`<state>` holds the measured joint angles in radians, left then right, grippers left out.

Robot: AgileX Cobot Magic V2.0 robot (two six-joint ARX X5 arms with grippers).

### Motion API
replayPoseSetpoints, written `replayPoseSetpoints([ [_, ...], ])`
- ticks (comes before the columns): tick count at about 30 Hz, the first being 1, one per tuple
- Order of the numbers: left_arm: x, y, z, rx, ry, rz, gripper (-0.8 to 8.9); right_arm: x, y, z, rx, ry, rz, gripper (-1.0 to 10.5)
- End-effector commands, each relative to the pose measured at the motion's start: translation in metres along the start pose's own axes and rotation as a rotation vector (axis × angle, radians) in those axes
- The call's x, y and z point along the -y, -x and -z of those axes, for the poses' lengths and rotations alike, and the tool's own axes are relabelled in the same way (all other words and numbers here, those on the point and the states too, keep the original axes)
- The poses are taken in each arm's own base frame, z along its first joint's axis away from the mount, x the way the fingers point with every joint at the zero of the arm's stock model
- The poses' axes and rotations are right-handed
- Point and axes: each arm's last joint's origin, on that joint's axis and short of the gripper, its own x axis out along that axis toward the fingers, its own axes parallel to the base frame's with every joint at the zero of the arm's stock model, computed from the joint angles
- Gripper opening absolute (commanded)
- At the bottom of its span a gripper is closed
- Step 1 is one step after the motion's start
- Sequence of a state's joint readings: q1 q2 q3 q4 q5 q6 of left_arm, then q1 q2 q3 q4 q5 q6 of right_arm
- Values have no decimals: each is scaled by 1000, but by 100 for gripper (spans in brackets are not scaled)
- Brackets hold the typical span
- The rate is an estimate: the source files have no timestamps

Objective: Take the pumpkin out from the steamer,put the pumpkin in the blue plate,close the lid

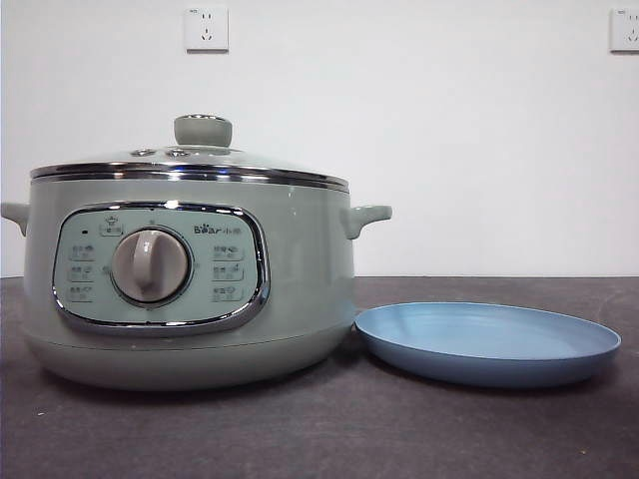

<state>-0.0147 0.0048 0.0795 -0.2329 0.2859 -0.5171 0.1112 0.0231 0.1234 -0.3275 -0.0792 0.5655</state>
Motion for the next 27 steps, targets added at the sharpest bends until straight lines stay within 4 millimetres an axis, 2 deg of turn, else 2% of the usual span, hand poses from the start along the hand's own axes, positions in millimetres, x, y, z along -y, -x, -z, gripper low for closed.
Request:
replayPoseSetpoints([
  [1, 8, 5, -13, 51, -5, 0, -7, -10, 7, -14, 30, -10, -20, -17],
  [6, 23, 8, -38, 50, -37, -3, -7, -26, 17, -39, 56, -2, -37, -17],
  [12, 40, 2, -70, 7, -133, 2, -7, -47, 22, -71, 65, 87, -41, -17],
  [21, 68, -14, -122, -118, -292, 60, -7, -81, 11, -120, -66, 309, -89, -17],
  [27, 81, -23, -145, -252, -372, 125, -7, -99, 0, -145, -194, 393, -161, -17],
])
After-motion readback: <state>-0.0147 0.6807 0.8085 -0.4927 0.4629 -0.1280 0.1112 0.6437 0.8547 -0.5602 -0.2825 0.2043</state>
